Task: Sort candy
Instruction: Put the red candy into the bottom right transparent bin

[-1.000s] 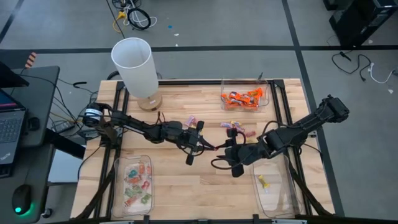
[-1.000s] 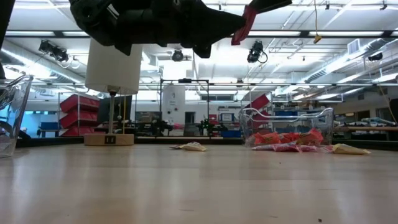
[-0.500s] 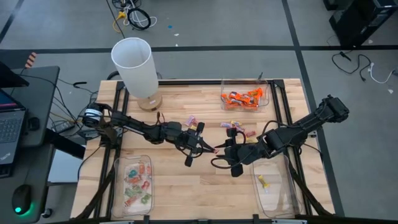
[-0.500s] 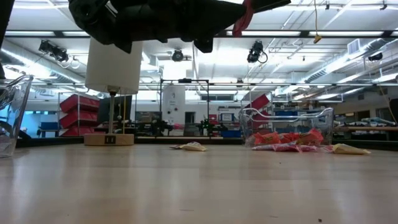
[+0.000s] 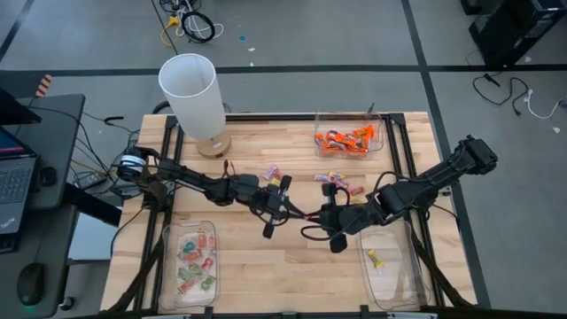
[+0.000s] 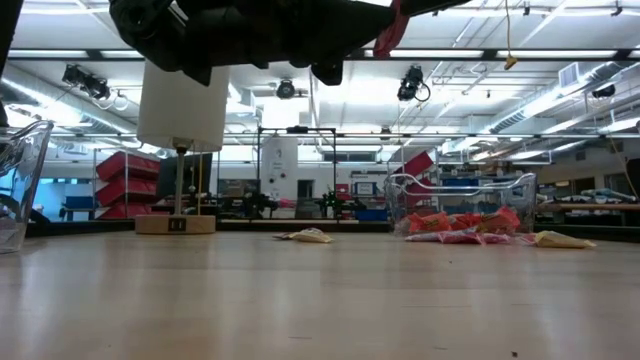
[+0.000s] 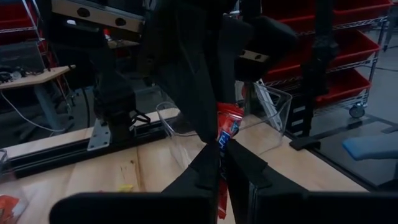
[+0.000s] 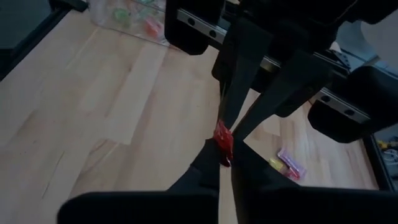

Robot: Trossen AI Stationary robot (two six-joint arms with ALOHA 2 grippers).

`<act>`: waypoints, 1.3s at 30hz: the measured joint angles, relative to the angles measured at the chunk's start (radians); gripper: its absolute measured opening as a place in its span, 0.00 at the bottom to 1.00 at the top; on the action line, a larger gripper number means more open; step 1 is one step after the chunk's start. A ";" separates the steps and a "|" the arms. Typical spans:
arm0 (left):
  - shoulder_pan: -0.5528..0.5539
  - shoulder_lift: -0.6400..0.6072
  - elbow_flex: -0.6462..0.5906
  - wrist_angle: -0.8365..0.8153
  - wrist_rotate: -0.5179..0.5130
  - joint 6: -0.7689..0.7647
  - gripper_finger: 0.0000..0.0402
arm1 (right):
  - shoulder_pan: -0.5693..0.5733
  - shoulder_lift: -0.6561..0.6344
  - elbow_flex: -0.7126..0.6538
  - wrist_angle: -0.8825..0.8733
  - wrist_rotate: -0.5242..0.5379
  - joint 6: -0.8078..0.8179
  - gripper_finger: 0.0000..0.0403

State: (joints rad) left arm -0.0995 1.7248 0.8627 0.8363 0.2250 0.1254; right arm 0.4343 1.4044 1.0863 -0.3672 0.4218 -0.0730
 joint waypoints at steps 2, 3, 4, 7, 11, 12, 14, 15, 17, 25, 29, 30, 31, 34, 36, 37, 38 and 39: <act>0.000 0.000 0.000 -0.001 -0.001 0.000 0.06 | 0.000 0.000 0.000 0.000 -0.003 -0.001 0.03; 0.000 0.000 0.000 -0.001 0.000 0.000 0.06 | 0.000 0.000 0.000 0.000 -0.003 0.004 0.03; 0.000 0.000 0.000 -0.001 -0.001 -0.001 0.06 | 0.000 0.000 0.000 0.000 -0.004 0.008 0.04; 0.000 0.000 0.000 -0.002 -0.002 -0.026 0.06 | 0.000 0.000 0.000 0.001 -0.004 0.009 0.02; 0.002 0.000 0.000 -0.025 -0.003 -0.052 0.08 | 0.000 0.000 0.000 -0.001 -0.005 0.015 0.01; 0.002 0.000 0.000 -0.035 -0.003 -0.052 0.10 | -0.001 0.001 0.000 -0.002 -0.005 0.017 0.01; 0.002 0.000 0.000 -0.050 -0.003 -0.057 0.14 | 0.000 0.001 0.000 -0.003 -0.007 0.018 0.01; 0.002 0.000 0.000 -0.055 -0.003 -0.059 0.16 | 0.000 0.001 0.000 -0.002 -0.007 0.018 0.01; 0.002 0.000 0.000 -0.063 -0.003 -0.058 0.20 | 0.000 0.001 0.000 0.000 -0.007 0.021 0.01; 0.002 0.000 -0.001 -0.143 -0.035 -0.054 0.32 | 0.003 -0.029 0.035 -0.130 -0.004 0.149 0.00; 0.002 0.000 -0.002 -0.189 -0.056 -0.052 0.32 | 0.013 -0.051 0.088 -0.300 -0.005 0.267 0.00; 0.002 0.000 -0.002 -0.201 -0.059 -0.052 0.32 | 0.017 -0.057 0.105 -0.358 -0.013 0.311 0.00; 0.002 0.000 -0.002 -0.211 -0.062 -0.052 0.32 | 0.021 -0.063 0.120 -0.415 -0.030 0.358 0.00; 0.002 0.000 -0.002 -0.231 -0.067 -0.052 0.32 | 0.035 -0.079 0.158 -0.566 -0.117 0.514 0.00; 0.002 0.000 -0.002 -0.232 -0.067 -0.052 0.32 | 0.051 -0.088 0.171 -0.642 -0.180 0.611 0.00; 0.002 0.000 -0.002 -0.231 -0.067 -0.052 0.32 | 0.061 -0.094 0.174 -0.670 -0.211 0.657 0.00; 0.002 0.000 -0.002 -0.230 -0.067 -0.052 0.32 | 0.071 -0.100 0.175 -0.702 -0.241 0.709 0.00; 0.002 0.000 -0.002 -0.230 -0.067 -0.052 0.32 | 0.081 -0.106 0.175 -0.736 -0.269 0.767 0.00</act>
State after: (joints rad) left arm -0.0975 1.7252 0.8608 0.6066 0.1585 0.0738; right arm 0.5149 1.2982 1.2617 -1.1028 0.1528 0.6939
